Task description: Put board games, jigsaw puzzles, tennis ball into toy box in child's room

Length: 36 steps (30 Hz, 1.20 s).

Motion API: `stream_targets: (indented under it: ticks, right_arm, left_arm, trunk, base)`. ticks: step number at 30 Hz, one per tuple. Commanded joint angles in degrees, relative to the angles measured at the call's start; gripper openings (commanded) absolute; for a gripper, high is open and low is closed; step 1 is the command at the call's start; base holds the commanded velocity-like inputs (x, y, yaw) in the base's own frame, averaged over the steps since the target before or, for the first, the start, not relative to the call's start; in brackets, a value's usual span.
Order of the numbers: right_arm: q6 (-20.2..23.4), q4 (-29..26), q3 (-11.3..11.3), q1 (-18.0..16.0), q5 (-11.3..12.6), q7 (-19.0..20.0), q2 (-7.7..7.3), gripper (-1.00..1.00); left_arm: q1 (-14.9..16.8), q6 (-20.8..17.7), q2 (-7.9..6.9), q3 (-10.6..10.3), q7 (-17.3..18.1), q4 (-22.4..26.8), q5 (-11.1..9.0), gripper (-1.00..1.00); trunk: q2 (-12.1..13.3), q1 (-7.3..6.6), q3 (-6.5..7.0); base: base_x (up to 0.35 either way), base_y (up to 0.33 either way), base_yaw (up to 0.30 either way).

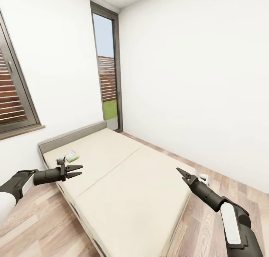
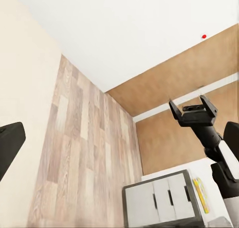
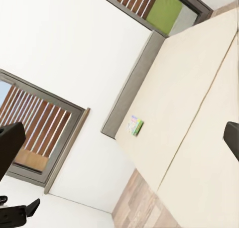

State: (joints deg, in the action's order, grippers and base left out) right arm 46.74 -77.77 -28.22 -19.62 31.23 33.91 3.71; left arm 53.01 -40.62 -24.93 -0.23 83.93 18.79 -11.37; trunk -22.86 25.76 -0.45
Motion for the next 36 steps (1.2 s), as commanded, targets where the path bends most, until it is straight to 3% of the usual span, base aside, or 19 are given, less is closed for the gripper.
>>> stream_targets:
  ticks: [1, 21, 36]
  right_arm:
    - [0.37, -0.01, -0.16, -0.07, -0.02, 0.19, 0.08, 1.00]
    - [0.37, -0.01, -0.17, -0.07, 0.04, 0.19, 0.07, 1.00]
    - [0.37, -0.01, -0.17, -0.07, -0.01, 0.23, 0.07, 1.00]
  left_arm:
    - [-0.01, -0.60, -0.03, -0.03, 0.18, 0.02, -0.06, 1.00]
    - [-0.01, -0.60, -0.03, -0.03, 0.18, 0.02, -0.06, 1.00]
    - [-0.01, -0.60, -0.03, -0.03, 0.18, 0.02, -0.06, 1.00]
  trunk:
    - [-0.06, 0.03, -0.05]
    - [-0.06, 0.03, -0.05]
    - [-0.06, 0.03, -0.01]
  base:
    - [0.000, 0.287, -0.258]
    - [0.005, 0.225, -0.258]
    - [0.134, 0.150, -0.258]
